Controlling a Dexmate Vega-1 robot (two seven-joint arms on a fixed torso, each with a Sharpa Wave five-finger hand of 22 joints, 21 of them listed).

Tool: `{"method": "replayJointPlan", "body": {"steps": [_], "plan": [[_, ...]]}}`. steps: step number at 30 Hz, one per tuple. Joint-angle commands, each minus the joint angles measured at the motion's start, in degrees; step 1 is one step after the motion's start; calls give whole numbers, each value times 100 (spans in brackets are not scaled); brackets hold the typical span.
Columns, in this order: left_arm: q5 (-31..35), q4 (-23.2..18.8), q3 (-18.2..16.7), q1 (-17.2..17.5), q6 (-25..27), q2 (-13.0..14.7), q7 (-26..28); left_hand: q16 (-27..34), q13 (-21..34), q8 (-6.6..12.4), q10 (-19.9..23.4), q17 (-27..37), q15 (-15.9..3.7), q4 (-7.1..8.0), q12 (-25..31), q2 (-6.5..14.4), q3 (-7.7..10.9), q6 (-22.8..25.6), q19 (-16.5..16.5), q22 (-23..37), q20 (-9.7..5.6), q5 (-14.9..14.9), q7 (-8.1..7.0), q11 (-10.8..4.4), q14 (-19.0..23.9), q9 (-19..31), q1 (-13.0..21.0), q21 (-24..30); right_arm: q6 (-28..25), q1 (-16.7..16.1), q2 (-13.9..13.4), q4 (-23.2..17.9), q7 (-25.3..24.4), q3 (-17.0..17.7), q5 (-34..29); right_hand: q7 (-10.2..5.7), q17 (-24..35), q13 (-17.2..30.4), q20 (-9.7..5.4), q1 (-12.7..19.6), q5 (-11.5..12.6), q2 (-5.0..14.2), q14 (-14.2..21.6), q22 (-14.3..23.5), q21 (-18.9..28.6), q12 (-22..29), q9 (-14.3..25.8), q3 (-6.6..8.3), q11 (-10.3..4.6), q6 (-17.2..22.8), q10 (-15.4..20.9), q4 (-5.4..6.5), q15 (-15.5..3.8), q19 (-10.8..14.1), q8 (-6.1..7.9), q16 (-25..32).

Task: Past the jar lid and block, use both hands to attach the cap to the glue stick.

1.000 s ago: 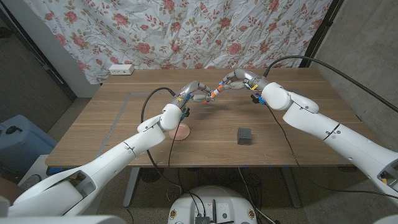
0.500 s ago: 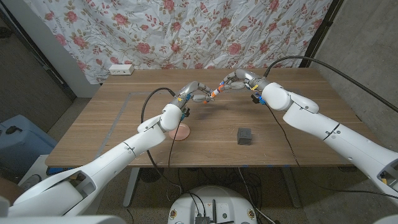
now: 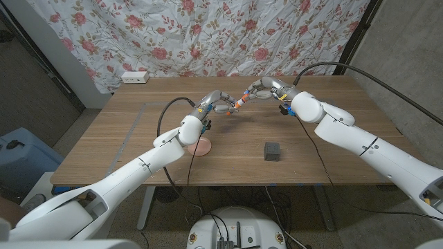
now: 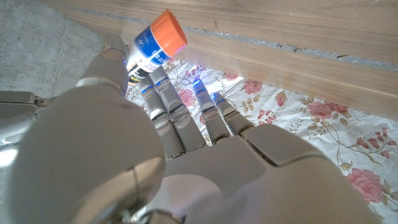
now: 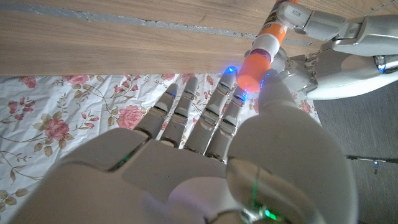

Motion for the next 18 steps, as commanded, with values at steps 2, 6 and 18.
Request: {"method": "replayJointPlan", "body": {"steps": [2, 6, 18], "plan": [[-10, 25, 5, -6, -38, -2, 18, 8, 31, 48, 39, 12, -545, -5, 24, 389, 43, 215, 22, 19, 7, 34, 148, -32, 1, 66, -164, -8, 8, 27, 44, 17, 15, -31, 10, -12, 14, 25, 3, -30, 4, 41, -31, 16, 21, -5, 18, -27, 0, 72, -42, 1, -680, 8, -35, 54], [-11, 35, 4, -14, -50, -6, 21, 8, 31, 48, 34, 12, -545, -4, 21, 389, 42, 214, 22, 19, 3, 34, 149, -31, 1, 67, -164, -8, -6, 46, 60, 46, 35, -46, 23, -12, 13, 29, 0, -31, 3, 48, -31, 16, 21, -1, 14, -32, 0, 70, -40, 1, -681, 8, -46, 56], [-11, 29, -12, -17, -52, 3, 29, 7, 31, 49, 38, 12, -548, -5, 23, 392, 43, 214, 21, 19, 2, 34, 149, -32, -1, 67, -162, -8, 19, 69, 79, 70, 68, -87, 33, -12, 12, 31, 4, -31, -1, 49, -37, 16, 22, -1, 21, -49, -1, 85, -47, -4, -679, 10, -55, 58]]}}
